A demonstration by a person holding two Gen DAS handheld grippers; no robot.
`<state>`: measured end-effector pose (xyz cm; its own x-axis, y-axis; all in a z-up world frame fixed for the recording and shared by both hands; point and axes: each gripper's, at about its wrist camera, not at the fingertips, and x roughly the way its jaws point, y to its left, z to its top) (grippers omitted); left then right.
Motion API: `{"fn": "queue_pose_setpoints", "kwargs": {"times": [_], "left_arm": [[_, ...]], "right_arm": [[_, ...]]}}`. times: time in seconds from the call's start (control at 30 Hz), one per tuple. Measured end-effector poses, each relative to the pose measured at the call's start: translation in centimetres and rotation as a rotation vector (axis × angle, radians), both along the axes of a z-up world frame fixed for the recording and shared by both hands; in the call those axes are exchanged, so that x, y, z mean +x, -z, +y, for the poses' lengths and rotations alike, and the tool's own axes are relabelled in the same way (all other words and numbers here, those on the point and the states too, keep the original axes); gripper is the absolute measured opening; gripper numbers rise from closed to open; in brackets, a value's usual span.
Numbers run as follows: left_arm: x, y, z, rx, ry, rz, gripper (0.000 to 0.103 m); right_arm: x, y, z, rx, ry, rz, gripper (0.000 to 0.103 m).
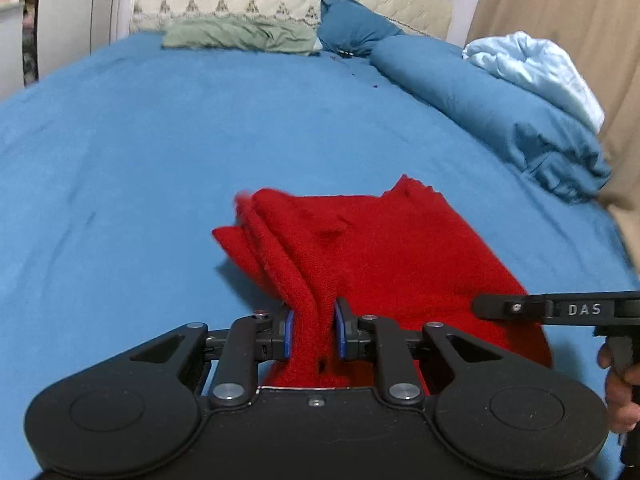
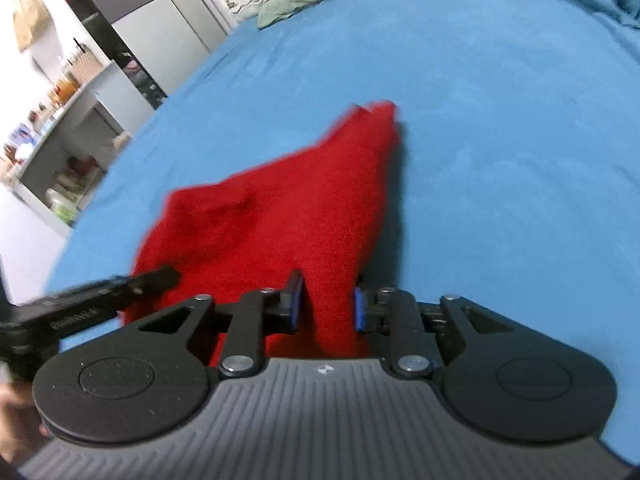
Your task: Fold small clothes
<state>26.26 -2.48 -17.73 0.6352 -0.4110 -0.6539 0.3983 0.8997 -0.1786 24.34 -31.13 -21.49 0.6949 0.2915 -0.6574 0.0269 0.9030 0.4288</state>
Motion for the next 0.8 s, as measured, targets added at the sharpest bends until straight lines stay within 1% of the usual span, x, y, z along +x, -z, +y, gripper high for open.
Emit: {"fn": "queue_pose_setpoints", "kwargs": {"times": [0.03,0.07,0.1,0.13,0.17,0.23,0.3,0.4,0.47,0.5,0.57,0.63,0.7,0.77,0.8], "left_arm": [[-0.2,-0.2,0.3,0.0,-0.005,-0.006,0.024],[-0.4,-0.6,0.4,0.0,-0.014,-0.015,0.028],[-0.7,-1.0,0.7,0.005,-0.028,-0.033,0.03],[-1.1,-1.3,0.9,0.011,-0.035,-0.046,0.039],[-1.4,-1.7,1.2,0.015,-0.041,-0.061,0.046],[-1.9,-1.9,1.5,0.028,-0.043,-0.079,0.051],[-2.4,-1.4,1.7,0.059,-0.03,-0.059,0.052],[-2.9,0.5,1.6,0.089,-0.013,-0.008,0.052],[-3.1,1.8,2.0,0.102,-0.014,0.011,0.055],[-3.0,2.3,2.0,0.1,-0.015,0.011,0.056],[-2.4,3.0,2.3,0.078,-0.028,0.033,0.056],[-2.0,2.8,2.5,0.057,-0.046,0.051,0.056],[-2.1,1.9,2.6,0.069,-0.054,0.046,0.056],[-3.0,0.2,2.6,0.086,-0.069,0.024,0.054],[-3.5,-1.0,2.7,0.079,-0.073,0.011,0.054]], "right_arm": [[-0.4,0.2,0.0,-0.006,0.007,-0.012,0.05],[-0.8,0.1,0.0,-0.006,0.023,-0.021,0.056],[-1.2,-0.2,0.1,-0.006,0.029,-0.029,0.07],[-1.7,-0.6,0.3,-0.015,0.029,-0.038,0.077],[-2.3,-1.3,0.4,-0.041,0.033,-0.049,0.087],[-3.2,-2.0,1.0,-0.084,0.016,-0.069,0.089],[-3.5,-2.5,1.6,-0.127,-0.011,-0.059,0.089],[-4.2,-1.8,2.4,-0.195,-0.051,-0.026,0.089],[-4.2,-0.6,2.5,-0.26,-0.058,0.011,0.089],[-4.4,-0.1,2.5,-0.27,-0.061,0.011,0.09],[-4.5,0.7,2.0,-0.241,-0.052,0.011,0.092],[-4.4,0.8,1.8,-0.223,-0.039,0.015,0.092],[-4.5,0.1,2.0,-0.232,-0.036,0.012,0.092],[-5.0,-1.3,2.2,-0.254,-0.029,-0.008,0.092],[-5.4,-2.3,2.6,-0.268,-0.03,-0.028,0.093]]}}
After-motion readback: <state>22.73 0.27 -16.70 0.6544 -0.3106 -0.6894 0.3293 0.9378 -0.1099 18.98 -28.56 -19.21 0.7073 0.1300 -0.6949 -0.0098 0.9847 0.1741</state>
